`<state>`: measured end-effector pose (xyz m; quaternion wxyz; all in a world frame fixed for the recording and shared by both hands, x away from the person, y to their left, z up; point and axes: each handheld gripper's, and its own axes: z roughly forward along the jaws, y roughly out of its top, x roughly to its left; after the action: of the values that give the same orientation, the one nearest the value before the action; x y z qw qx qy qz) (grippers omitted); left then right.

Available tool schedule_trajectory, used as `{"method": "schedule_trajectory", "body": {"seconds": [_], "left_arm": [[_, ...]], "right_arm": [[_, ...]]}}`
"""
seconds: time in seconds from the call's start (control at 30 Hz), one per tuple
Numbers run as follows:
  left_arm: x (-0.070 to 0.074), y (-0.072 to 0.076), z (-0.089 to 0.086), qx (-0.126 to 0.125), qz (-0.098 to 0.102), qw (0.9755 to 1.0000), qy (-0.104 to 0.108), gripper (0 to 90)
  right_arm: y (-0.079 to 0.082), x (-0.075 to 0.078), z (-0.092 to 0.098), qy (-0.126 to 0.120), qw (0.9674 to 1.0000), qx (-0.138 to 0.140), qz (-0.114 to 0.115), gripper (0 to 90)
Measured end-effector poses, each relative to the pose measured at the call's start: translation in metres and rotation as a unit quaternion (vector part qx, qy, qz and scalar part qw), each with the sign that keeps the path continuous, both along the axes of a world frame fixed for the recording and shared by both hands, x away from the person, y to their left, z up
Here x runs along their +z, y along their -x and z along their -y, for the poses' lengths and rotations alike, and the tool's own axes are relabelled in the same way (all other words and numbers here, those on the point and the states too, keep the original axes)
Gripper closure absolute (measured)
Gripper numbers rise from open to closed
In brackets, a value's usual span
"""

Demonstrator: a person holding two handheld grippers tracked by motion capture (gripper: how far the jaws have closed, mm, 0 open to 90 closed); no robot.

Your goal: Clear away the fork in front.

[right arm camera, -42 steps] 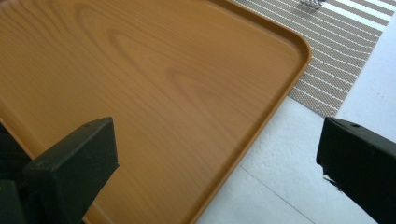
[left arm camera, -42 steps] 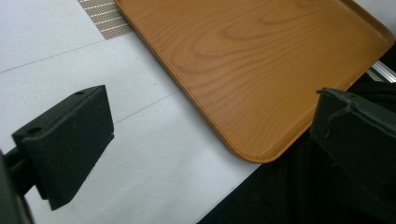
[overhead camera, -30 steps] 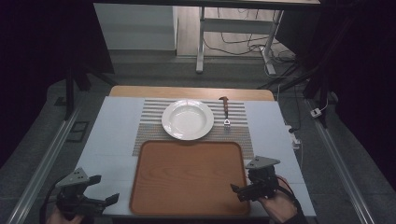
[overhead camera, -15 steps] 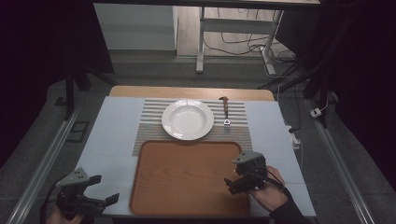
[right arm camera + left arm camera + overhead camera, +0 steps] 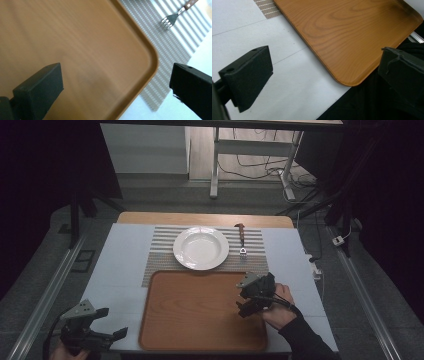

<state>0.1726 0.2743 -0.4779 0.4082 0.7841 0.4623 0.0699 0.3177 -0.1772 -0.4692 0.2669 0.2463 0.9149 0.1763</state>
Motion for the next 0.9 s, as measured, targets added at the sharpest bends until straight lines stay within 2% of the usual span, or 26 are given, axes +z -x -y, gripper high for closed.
{"method": "schedule_trajectory", "body": {"seconds": [0.1, 0.23, 0.37, 0.5, 0.53, 0.6, 0.7, 0.73, 0.77, 0.9], "left_arm": [[0.0, 0.0, 0.0, -0.001, 0.0, 1.0, -0.001, 0.0], [0.0, 0.0, 0.0, -0.001, -0.001, 1.0, 0.0, 0.0], [0.0, 0.0, 0.0, -0.001, -0.001, 1.0, -0.001, 0.0], [0.0, 0.0, 0.0, -0.001, -0.002, 1.0, -0.001, 0.0], [0.0, 0.0, 0.0, -0.001, -0.002, 1.0, -0.001, 0.0], [0.0, 0.0, 0.0, -0.001, -0.002, 1.0, 0.0, 0.0], [0.0, 0.0, 0.0, -0.001, -0.002, 1.0, 0.002, 0.0], [0.0, 0.0, 0.0, -0.001, -0.002, 1.0, 0.002, 0.0], [0.0, 0.0, 0.0, -0.001, -0.002, 1.0, 0.002, 0.0], [0.0, 0.0, 0.0, -0.002, -0.002, 1.0, 0.001, 0.0]], "right_arm": [[-0.013, -0.005, -0.005, 0.035, 0.9994, 0.005, 0.009, 0.0], [-0.025, -0.013, -0.008, 0.065, 0.9977, 0.005, 0.016, 0.0], [-0.036, -0.014, -0.009, 0.089, 0.9957, 0.012, 0.024, 0.0], [-0.047, -0.013, -0.01, 0.118, 0.9918, 0.024, 0.041, 0.0], [-0.047, -0.013, -0.01, 0.118, 0.9918, 0.024, 0.041, 0.0], [-0.057, -0.011, -0.012, 0.142, 0.9879, 0.031, 0.055, 0.0], [-0.063, -0.009, -0.014, 0.144, 0.9874, 0.032, 0.057, 0.0], [-0.07, -0.007, -0.016, 0.159, 0.9845, 0.037, 0.063, 0.0], [-0.073, -0.006, -0.017, 0.165, 0.9834, 0.041, 0.065, 0.0], [-0.082, -0.003, -0.018, 0.178, 0.9806, 0.046, 0.069, 0.0]]}}
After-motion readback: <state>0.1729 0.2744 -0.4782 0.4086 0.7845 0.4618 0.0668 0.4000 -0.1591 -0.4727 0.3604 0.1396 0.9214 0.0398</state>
